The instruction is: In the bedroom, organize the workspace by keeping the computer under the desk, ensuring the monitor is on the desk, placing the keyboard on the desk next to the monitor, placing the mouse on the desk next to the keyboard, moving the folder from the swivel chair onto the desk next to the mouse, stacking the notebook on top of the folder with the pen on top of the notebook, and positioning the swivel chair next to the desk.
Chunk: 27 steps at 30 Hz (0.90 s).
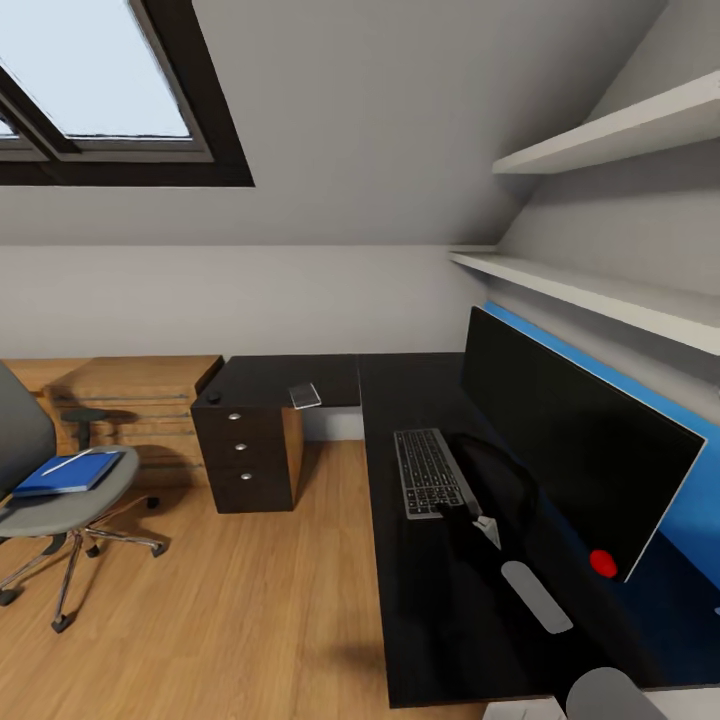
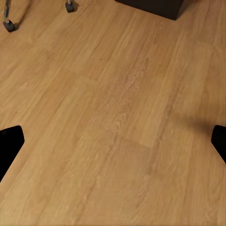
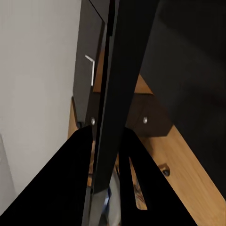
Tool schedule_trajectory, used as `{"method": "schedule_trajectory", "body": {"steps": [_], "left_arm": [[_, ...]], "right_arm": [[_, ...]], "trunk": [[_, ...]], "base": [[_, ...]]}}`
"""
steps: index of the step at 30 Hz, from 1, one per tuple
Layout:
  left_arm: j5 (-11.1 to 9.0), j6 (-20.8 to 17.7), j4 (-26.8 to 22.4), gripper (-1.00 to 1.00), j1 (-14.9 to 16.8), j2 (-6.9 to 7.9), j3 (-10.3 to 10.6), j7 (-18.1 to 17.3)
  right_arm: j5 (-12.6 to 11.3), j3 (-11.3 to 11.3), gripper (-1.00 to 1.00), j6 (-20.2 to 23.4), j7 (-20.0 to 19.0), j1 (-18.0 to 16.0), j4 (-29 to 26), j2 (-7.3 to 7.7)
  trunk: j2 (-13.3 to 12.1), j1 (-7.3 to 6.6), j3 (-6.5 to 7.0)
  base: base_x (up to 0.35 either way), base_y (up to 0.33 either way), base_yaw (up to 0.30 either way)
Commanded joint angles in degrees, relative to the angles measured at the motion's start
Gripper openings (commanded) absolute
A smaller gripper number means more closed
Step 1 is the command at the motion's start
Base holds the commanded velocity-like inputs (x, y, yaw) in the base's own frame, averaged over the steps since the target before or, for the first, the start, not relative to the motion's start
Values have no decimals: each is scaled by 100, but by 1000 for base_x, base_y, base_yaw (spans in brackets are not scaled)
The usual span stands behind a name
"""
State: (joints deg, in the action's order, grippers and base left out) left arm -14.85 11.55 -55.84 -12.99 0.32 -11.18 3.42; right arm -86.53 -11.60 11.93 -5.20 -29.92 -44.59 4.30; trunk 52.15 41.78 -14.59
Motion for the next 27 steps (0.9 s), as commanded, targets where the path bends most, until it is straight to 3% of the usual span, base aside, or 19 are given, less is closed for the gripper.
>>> {"method": "schedule_trajectory", "body": {"steps": [1, 27], "left_arm": [[-36, 11, -6, 100, -1, 3, 12, 19], [-27, 17, -54, 100, -1, 3, 16, -32]], "right_arm": [[-48, -18, -100, 2, -25, -5, 3, 4], [1, -16, -100, -15, -71, -5, -28, 9]], "trunk": [[4, 3, -6], [4, 3, -6]], "base": [[211, 0, 0], [35, 0, 0]]}}
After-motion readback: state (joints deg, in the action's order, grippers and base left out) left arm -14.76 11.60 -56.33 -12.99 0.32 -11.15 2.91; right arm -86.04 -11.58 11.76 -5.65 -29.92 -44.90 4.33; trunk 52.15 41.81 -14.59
